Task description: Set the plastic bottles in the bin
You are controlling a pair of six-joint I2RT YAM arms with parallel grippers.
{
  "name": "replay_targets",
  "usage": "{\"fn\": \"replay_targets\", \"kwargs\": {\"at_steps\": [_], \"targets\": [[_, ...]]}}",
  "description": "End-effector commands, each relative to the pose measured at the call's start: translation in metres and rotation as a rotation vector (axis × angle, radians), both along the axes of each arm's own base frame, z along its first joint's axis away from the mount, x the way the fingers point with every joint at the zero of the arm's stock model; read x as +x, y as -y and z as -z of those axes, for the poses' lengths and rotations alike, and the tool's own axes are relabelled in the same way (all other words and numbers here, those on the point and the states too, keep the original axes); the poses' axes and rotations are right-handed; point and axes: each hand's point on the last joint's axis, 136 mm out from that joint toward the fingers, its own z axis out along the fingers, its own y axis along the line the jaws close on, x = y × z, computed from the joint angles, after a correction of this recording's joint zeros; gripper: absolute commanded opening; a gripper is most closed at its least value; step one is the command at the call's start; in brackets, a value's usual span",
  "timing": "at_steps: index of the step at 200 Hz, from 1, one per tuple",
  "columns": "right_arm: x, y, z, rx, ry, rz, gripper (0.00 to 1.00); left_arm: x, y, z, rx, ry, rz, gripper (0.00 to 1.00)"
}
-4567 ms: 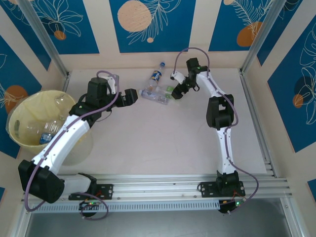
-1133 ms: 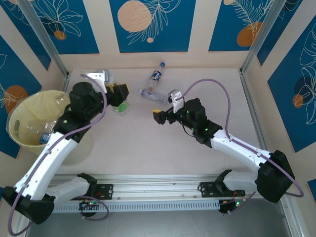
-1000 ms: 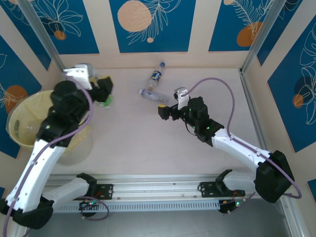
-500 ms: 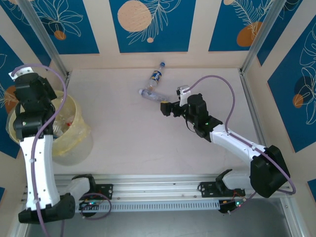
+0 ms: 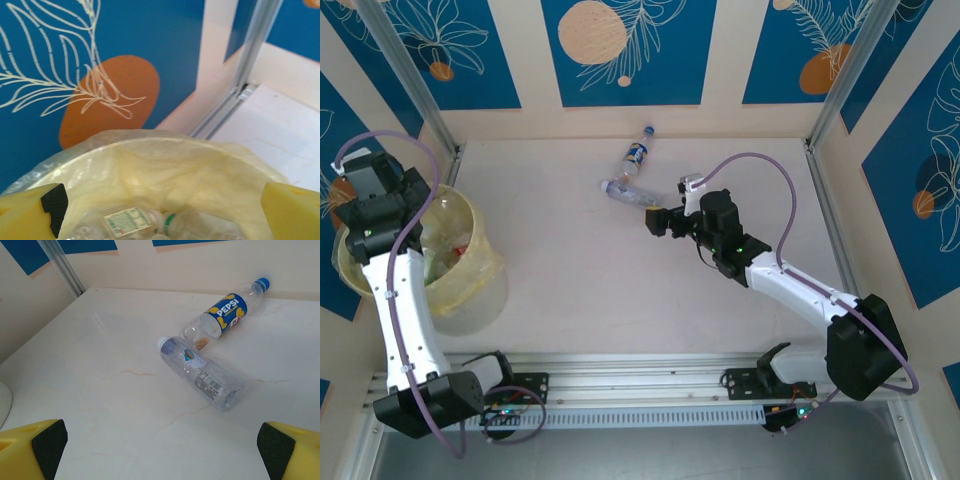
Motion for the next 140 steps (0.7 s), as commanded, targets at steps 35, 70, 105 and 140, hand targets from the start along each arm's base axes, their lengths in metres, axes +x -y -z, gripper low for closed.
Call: {"fn": "replay_targets", "kwargs": {"at_steps": [35, 70, 105, 140], "targets": [[0.005, -0.001, -0.011, 0.025, 0.008, 0.004, 1.0, 0.009, 0.061, -0.043, -0.203, 0.257, 0.265, 1.0], [0.012, 0.004, -0.01, 0.062, -0.034, 0.071, 1.0, 0.017, 0.084, -0.039, -0.266, 0.271, 0.353, 1.0], [0.021, 0.012, 0.002, 0.058, -0.105, 0.108, 1.0, 0.024, 0.12, -0.047, -0.271, 0.29, 0.469, 1.0], [0.027, 0.011, 0.008, -0.027, -0.1, 0.02, 1.0, 0.034, 0.163, -0.052, -0.266, 0.29, 0.596, 1.0]]}}
